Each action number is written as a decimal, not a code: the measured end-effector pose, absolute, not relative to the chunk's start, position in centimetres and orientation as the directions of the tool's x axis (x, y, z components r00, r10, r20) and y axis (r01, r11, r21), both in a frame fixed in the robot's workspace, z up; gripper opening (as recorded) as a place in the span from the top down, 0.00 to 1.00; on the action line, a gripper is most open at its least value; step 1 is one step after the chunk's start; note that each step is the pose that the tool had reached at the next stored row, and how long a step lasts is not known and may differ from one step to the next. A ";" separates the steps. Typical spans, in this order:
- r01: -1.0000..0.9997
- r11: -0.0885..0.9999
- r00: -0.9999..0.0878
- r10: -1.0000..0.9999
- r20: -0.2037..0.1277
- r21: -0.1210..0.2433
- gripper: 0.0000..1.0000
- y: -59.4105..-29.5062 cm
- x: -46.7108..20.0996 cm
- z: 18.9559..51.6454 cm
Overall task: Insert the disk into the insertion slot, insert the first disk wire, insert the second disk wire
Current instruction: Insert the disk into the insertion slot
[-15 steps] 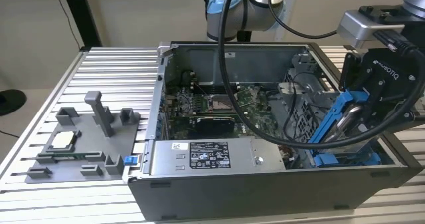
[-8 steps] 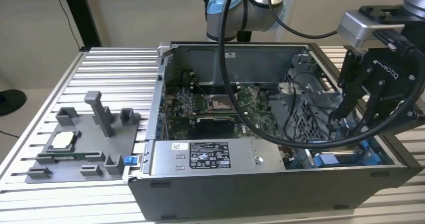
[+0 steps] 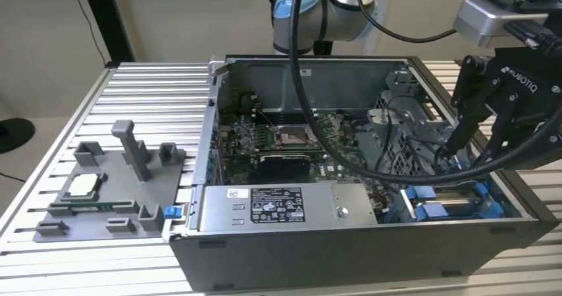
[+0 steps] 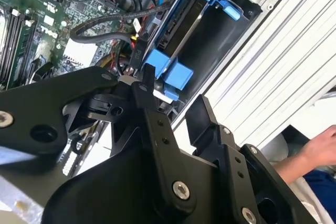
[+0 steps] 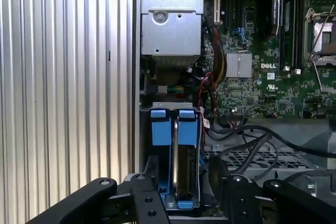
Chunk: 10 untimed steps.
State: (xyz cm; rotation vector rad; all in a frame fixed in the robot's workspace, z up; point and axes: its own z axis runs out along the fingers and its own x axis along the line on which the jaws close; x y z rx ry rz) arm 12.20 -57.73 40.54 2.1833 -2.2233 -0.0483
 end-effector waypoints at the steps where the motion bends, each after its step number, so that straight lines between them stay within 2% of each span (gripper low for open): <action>1: -0.999 0.018 -0.018 -1.000 -0.004 0.040 0.00 -57.7 12.2 40.7; 10: -0.999 0.018 -0.018 -1.000 -0.004 0.040 0.00 -57.7 12.2 41.8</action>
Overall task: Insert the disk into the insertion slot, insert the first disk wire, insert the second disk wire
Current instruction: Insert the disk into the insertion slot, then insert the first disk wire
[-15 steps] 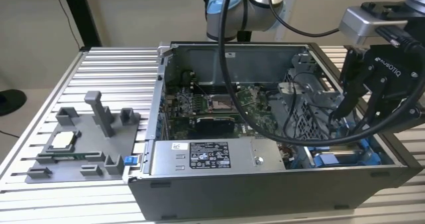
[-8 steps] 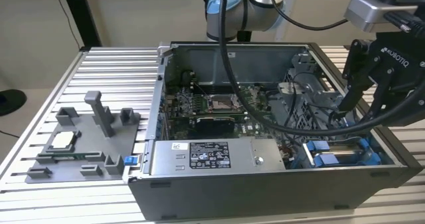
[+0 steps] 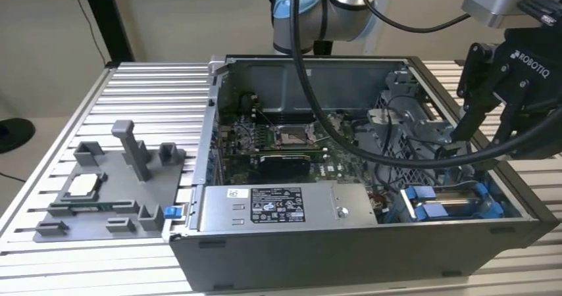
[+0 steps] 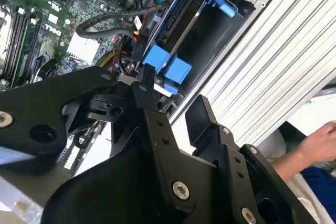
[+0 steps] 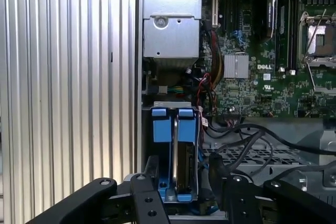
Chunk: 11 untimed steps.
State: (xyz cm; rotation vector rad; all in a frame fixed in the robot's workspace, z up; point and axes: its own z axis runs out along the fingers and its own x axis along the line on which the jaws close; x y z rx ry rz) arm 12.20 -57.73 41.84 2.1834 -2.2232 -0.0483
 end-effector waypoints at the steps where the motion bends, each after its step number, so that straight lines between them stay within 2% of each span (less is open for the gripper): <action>1: -0.999 0.018 -0.018 -1.000 -0.004 0.040 0.00 -57.7 12.2 41.8; 11: -0.999 0.018 -0.018 -1.000 -0.003 0.040 0.00 -57.7 12.2 41.9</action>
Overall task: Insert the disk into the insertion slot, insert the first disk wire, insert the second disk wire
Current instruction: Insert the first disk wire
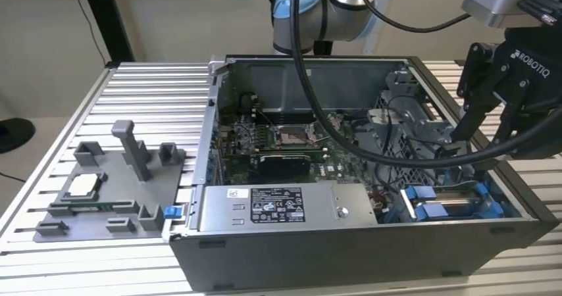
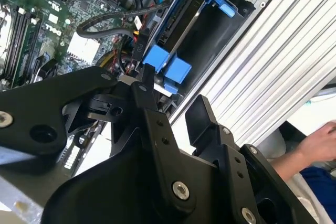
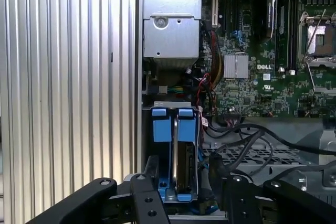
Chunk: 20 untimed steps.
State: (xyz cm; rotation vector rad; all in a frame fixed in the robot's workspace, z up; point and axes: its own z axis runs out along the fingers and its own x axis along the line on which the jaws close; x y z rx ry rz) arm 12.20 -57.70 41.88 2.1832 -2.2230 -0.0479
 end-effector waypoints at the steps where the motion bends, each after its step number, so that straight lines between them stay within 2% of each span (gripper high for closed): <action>1: -0.999 0.018 -0.018 -1.000 -0.003 0.040 0.00 -57.6 12.2 41.9; 14: -0.999 0.018 -0.018 -1.000 -0.004 0.038 0.00 -55.8 12.2 41.9; 20: -1.000 0.003 -0.003 -1.000 0.004 0.000 0.00 -55.0 12.2 41.5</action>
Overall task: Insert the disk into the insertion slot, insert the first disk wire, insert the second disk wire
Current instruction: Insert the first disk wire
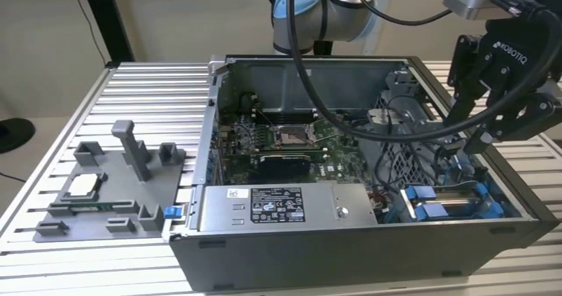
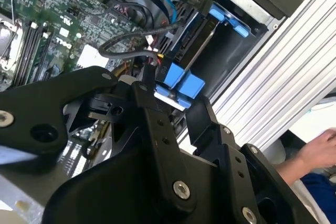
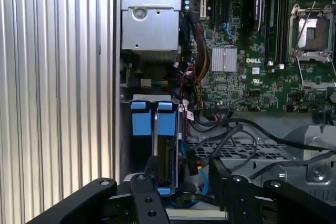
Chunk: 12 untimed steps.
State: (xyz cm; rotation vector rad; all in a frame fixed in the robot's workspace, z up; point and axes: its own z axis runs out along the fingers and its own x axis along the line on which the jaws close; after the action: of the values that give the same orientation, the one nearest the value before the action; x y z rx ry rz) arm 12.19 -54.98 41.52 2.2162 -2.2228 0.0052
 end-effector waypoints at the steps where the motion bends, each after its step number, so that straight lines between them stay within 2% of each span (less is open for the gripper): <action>1: -1.000 -0.001 0.001 -1.000 0.006 -0.005 0.00 -54.9 12.2 41.4; 12: -0.999 -0.032 0.031 -0.999 0.018 -0.020 0.00 -54.5 12.1 40.0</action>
State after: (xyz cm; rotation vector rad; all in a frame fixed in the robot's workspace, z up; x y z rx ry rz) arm 12.08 -54.47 39.98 2.2574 -2.1874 0.0424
